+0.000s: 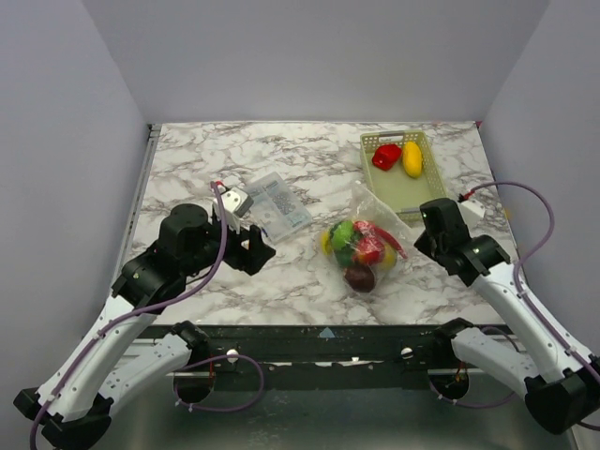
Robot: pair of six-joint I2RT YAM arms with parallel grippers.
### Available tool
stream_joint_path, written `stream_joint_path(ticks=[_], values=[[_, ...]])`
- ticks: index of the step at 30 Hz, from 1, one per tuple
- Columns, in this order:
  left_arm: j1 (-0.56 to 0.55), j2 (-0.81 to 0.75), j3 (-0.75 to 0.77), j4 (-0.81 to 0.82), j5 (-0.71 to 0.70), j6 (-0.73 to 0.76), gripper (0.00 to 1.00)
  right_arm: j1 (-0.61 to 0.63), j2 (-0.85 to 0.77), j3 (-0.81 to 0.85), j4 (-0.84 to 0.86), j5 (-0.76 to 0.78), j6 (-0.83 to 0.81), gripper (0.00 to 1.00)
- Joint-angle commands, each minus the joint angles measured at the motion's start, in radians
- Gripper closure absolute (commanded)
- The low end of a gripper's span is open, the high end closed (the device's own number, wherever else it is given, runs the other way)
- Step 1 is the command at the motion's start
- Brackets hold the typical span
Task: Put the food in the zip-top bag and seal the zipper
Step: Place the zipper food storage bag at the center of the board.
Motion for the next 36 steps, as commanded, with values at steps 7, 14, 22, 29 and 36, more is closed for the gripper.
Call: stream_joint_path(ticks=[7, 14, 22, 29, 36], values=[[-0.007, -0.039, -0.051, 0.051, 0.068, 0.010, 0.26, -0.003, -0.339, -0.017, -0.358, 0.138, 0.362, 1.00], [-0.040, -0.025, -0.043, 0.061, 0.082, 0.010, 0.26, -0.003, -0.454, 0.025, -0.484, 0.170, 0.453, 1.00], [-0.047, -0.049, -0.044, 0.043, 0.079, 0.015, 0.26, -0.003, -0.514, 0.050, -0.575, 0.221, 0.579, 0.83], [-0.049, -0.070, -0.058, 0.043, 0.082, 0.016, 0.25, -0.002, -0.644, 0.052, -0.601, 0.235, 0.641, 0.75], [-0.053, -0.089, -0.051, 0.028, 0.078, 0.018, 0.25, -0.002, -0.557, 0.128, -0.518, 0.233, 0.436, 0.68]])
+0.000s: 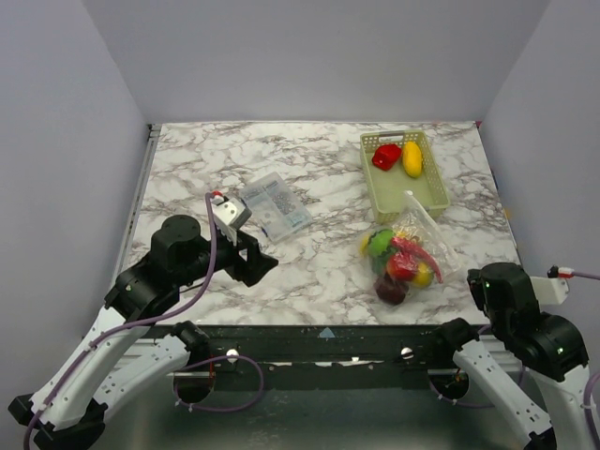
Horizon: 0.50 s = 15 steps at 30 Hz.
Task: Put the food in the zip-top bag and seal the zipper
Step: Place the zipper food storage bag at the center of the board, then reset both arms
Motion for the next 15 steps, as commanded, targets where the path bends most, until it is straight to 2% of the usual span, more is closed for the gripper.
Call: stream_joint_path(ticks=[1, 3, 5, 7, 10, 15], values=[[-0.006, -0.018, -0.001, -0.010, 0.015, 0.013, 0.25, -0.002, 0.084, 0.107, 0.107, 0.033, -0.230, 0.63], [-0.005, -0.011, 0.003, -0.011, 0.018, 0.008, 0.25, -0.002, 0.159, 0.137, 0.244, -0.057, -0.460, 0.49], [-0.005, 0.003, 0.004, -0.001, 0.032, -0.003, 0.25, -0.001, 0.286, 0.154, 0.353, -0.211, -0.606, 0.43], [-0.005, 0.013, 0.003, 0.014, 0.051, -0.017, 0.25, -0.002, 0.424, 0.169, 0.426, -0.366, -0.682, 0.42], [-0.005, 0.018, 0.015, 0.018, 0.061, -0.047, 0.25, -0.001, 0.533, 0.142, 0.593, -0.560, -0.735, 0.40], [-0.005, -0.017, 0.040, 0.006, 0.050, -0.075, 0.20, -0.001, 0.575, 0.186, 0.686, -0.546, -0.803, 0.28]])
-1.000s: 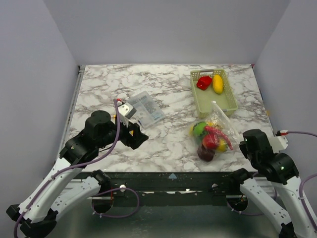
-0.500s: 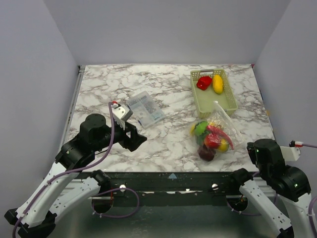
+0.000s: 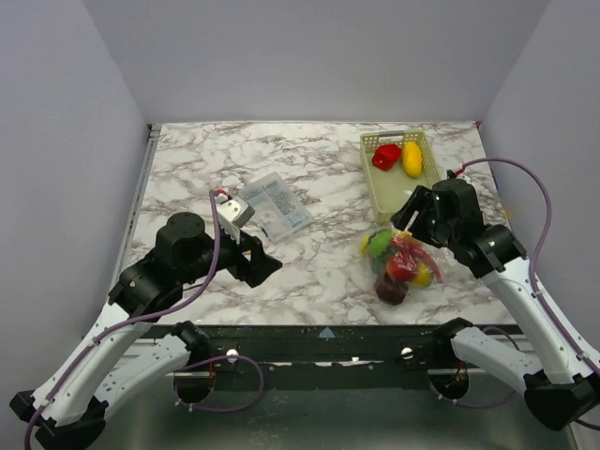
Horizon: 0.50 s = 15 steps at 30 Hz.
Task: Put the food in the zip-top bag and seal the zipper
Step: Reset both arms
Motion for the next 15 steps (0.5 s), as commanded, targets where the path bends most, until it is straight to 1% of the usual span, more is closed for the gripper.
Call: stream_joint_path(ticks=[1, 3, 7, 8, 9, 10, 12, 15], values=[[-0.002, -0.044, 0.050, 0.000, -0.007, -0.036, 0.19, -0.001, -0.027, 0.062, 0.146, -0.100, -0.172, 0.26], [-0.002, -0.056, 0.088, -0.015, -0.061, -0.036, 0.16, -0.001, -0.033, 0.102, 0.159, -0.098, -0.218, 0.24], [-0.002, -0.078, 0.215, -0.040, -0.157, -0.024, 0.10, -0.001, -0.073, 0.202, 0.163, -0.012, -0.275, 0.20], [-0.002, -0.084, 0.247, -0.038, -0.188, -0.019, 0.08, 0.000, -0.090, 0.226, 0.169, 0.021, -0.292, 0.17], [-0.002, -0.094, 0.270, -0.027, -0.220, -0.017, 0.06, -0.001, -0.105, 0.247, 0.179, 0.048, -0.307, 0.06], [-0.003, -0.106, 0.293, -0.013, -0.259, -0.015, 0.04, 0.000, -0.123, 0.270, 0.185, 0.079, -0.324, 0.01], [-0.003, -0.138, 0.305, 0.043, -0.318, -0.006, 0.01, -0.001, -0.147, 0.319, 0.194, 0.129, -0.359, 0.01], [-0.003, -0.186, 0.292, 0.157, -0.408, 0.003, 0.01, -0.001, -0.169, 0.389, 0.206, 0.213, -0.391, 0.01]])
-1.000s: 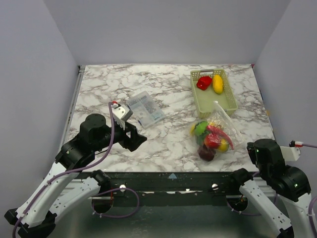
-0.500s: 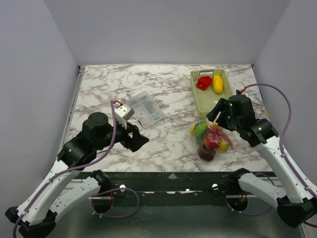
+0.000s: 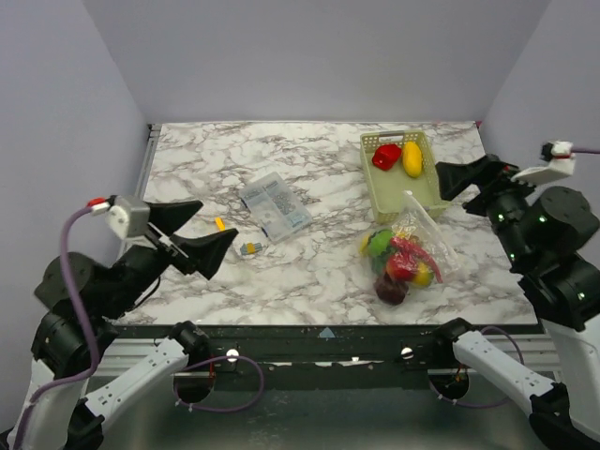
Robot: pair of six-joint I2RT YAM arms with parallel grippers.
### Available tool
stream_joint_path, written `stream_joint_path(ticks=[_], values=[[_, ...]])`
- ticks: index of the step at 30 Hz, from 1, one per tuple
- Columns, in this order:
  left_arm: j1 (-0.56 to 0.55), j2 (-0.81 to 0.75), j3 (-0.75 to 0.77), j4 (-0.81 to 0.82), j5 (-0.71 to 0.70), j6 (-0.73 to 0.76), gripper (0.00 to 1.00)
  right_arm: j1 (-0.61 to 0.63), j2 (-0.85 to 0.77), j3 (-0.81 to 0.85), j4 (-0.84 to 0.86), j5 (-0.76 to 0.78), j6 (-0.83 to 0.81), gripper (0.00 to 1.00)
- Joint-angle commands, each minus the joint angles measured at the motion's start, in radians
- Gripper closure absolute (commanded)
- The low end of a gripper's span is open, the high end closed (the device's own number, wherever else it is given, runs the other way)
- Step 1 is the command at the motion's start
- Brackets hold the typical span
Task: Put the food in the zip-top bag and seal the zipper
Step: Reset both arms
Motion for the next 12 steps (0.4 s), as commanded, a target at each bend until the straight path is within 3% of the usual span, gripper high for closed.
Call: stream_joint_path(ticks=[1, 5, 12], values=[[-0.003, -0.078, -0.007, 0.188, -0.206, 0.026, 0.01, -0.001, -0.039, 0.106, 0.044, 0.171, -0.102, 0.01], [-0.002, -0.111, -0.039, 0.306, -0.239, 0.062, 0.01, -0.001, -0.066, 0.158, 0.032, 0.237, -0.140, 0.01], [-0.002, -0.110, -0.047, 0.310, -0.266, 0.081, 0.01, -0.001, -0.118, 0.137, 0.006, 0.255, -0.145, 0.01]])
